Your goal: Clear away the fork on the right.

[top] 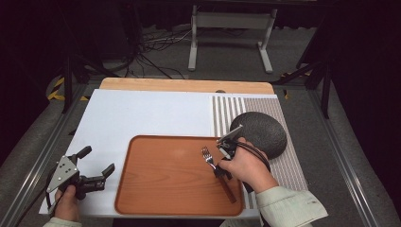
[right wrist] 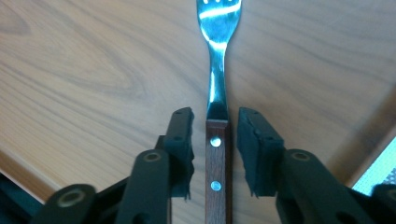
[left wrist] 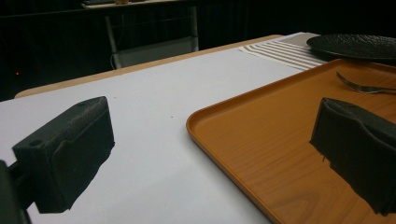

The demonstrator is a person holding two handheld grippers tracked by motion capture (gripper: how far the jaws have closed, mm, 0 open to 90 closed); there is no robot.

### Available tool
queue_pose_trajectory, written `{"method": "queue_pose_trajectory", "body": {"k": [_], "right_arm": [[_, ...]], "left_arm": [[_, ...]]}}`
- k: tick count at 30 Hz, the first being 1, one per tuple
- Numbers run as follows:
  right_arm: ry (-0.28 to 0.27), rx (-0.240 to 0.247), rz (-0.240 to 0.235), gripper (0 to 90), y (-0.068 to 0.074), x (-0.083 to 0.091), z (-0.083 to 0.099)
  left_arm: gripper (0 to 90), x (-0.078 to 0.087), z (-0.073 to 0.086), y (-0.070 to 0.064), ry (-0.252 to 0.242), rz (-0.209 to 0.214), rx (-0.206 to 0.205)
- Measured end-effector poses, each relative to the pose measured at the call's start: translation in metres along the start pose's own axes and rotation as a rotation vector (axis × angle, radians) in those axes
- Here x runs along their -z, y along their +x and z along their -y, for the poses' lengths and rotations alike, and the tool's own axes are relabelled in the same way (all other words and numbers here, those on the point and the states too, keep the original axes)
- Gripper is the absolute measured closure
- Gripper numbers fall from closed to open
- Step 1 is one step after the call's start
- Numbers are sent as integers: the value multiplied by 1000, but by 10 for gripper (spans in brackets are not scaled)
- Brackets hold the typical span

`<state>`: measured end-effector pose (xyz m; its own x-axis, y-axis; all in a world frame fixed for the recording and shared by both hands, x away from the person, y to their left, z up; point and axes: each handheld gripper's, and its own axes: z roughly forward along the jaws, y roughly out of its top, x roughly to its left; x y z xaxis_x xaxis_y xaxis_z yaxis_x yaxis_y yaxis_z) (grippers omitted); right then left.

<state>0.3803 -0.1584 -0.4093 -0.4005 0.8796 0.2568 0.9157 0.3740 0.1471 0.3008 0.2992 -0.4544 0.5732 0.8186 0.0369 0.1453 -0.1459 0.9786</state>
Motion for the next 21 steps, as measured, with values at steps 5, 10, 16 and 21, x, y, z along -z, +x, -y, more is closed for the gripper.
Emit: {"method": "queue_pose_trajectory", "body": {"k": [5,10,16,21], "right_arm": [[-125,69,0,418,3,5,1],[-244,206,-7,269,5,9,0],[-338,385,-11,278,7,8,-3],[-419,484,-21,349,9,2,-5]], "left_arm": [[2,0,0,0,-1,-1,0],[2,0,0,0,-1,-1,-1],[2,0,0,0,-2,0,-1],[2,0,0,0,-1,0,-2]]}}
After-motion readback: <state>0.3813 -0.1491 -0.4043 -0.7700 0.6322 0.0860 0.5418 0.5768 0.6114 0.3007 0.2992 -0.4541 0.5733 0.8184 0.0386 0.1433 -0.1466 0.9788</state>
